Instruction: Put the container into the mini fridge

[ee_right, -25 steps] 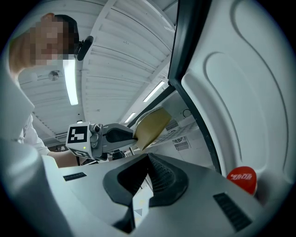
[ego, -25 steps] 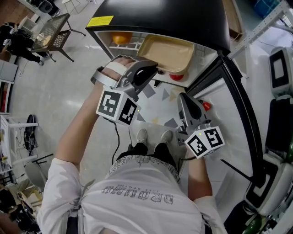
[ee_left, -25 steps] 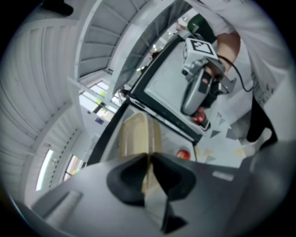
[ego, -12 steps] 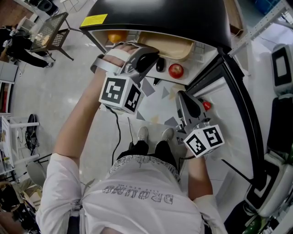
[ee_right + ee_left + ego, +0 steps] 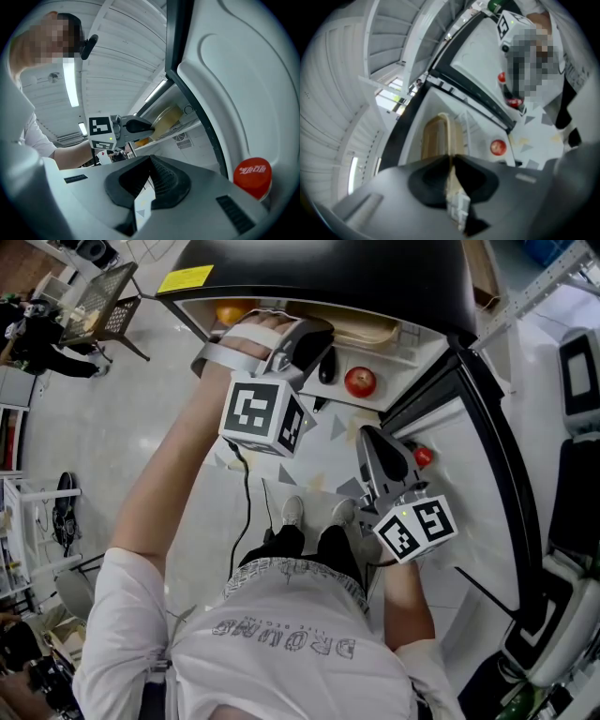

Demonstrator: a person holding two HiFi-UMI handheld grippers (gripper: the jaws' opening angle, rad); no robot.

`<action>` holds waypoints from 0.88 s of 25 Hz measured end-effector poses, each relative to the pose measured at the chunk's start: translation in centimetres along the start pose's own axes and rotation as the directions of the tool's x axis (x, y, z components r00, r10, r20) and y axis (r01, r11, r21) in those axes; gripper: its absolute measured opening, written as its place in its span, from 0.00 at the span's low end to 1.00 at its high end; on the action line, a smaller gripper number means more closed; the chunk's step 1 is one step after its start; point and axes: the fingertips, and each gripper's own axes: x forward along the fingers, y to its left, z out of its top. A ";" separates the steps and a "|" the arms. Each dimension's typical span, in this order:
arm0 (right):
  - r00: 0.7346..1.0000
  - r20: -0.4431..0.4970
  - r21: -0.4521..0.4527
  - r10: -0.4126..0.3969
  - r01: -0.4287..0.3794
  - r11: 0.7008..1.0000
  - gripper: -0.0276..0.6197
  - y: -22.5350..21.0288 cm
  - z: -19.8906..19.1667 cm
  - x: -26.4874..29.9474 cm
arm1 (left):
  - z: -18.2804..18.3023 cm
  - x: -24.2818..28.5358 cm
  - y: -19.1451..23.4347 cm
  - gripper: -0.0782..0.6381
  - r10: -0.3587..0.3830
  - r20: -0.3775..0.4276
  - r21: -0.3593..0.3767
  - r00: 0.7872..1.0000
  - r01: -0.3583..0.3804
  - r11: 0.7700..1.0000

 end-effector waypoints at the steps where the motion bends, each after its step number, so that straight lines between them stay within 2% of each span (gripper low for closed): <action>1: 1.000 -0.001 0.002 0.000 0.000 1.000 0.05 0.0 -0.1 0.0 | 0.0 0.2 0.0 0.18 -0.001 -0.007 0.005 1.000 0.001 1.000; 15: 1.000 -0.010 0.020 0.000 0.001 1.000 0.05 -0.4 -1.0 -0.1 | 0.0 2.0 0.2 0.18 -0.008 -0.055 0.073 0.998 0.012 0.997; 22: 1.000 -0.006 0.024 -0.004 0.004 1.000 0.05 -0.6 -0.9 -0.2 | 0.2 2.6 0.3 0.19 0.014 -0.058 0.082 0.998 -0.010 0.997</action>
